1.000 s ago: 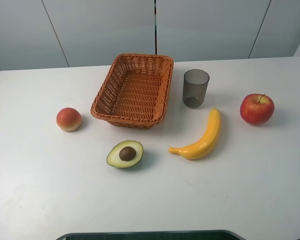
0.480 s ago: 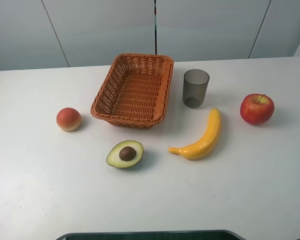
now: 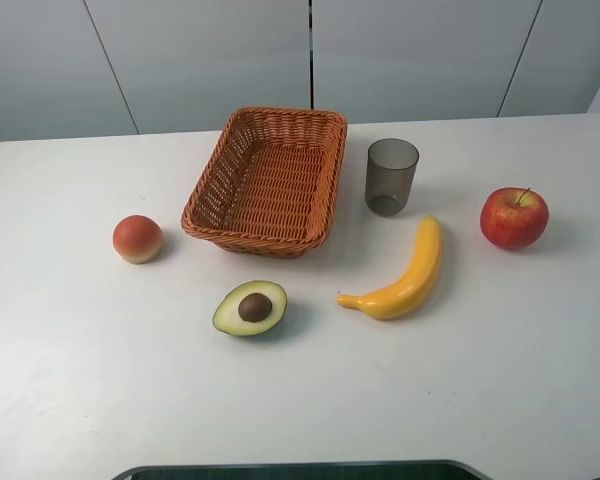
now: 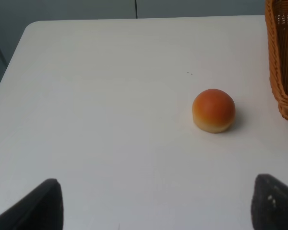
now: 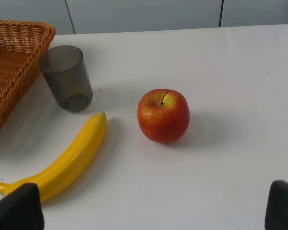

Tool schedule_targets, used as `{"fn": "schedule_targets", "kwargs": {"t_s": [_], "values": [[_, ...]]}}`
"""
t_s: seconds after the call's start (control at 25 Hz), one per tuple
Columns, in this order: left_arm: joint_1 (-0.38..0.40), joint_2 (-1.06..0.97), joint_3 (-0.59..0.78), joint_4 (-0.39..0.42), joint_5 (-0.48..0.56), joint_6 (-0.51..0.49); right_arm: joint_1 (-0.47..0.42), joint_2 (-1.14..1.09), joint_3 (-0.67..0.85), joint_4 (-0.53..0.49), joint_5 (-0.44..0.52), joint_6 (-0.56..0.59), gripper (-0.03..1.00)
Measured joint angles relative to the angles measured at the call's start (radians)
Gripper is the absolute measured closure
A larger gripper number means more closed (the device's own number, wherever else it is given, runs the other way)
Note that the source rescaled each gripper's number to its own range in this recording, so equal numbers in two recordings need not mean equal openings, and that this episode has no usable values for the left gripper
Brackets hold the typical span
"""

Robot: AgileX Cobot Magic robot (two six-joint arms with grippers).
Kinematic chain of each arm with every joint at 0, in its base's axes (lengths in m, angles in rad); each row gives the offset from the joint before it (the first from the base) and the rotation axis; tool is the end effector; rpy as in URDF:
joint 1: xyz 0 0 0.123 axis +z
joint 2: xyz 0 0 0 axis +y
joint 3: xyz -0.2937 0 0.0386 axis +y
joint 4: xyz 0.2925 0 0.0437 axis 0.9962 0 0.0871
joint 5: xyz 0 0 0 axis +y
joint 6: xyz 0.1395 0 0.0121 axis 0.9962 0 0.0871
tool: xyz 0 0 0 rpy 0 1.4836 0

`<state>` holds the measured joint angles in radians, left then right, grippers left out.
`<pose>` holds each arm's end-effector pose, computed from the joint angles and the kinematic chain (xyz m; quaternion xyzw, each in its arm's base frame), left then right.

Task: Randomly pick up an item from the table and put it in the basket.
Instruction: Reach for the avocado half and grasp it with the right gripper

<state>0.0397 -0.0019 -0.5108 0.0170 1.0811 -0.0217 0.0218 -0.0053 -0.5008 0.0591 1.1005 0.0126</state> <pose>0.0636 0.0046 0.2777 -0.0267 0.8548 0.0132 0.5181 0.0628 0.0087 0.2721 -0.0058 0.8615 0.0382 0.5063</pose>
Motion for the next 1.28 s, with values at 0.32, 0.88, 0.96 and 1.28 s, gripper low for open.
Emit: {"fn": "schedule_targets", "kwargs": {"t_s": [0.32, 0.88, 0.96, 1.28], "values": [[0.0, 0.0, 0.0, 0.0, 0.0, 0.0, 0.0, 0.0, 0.0, 0.0, 0.0, 0.0, -0.03], [0.0, 0.0, 0.0, 0.0, 0.0, 0.0, 0.002, 0.115, -0.142, 0.088, -0.05, -0.316, -0.03], [0.0, 0.0, 0.0, 0.0, 0.0, 0.0, 0.026, 0.203, -0.189, 0.092, -0.058, -0.356, -0.03], [0.0, 0.0, 0.0, 0.0, 0.0, 0.0, 0.159, 0.579, -0.337, 0.321, -0.05, -0.523, -0.03]]}}
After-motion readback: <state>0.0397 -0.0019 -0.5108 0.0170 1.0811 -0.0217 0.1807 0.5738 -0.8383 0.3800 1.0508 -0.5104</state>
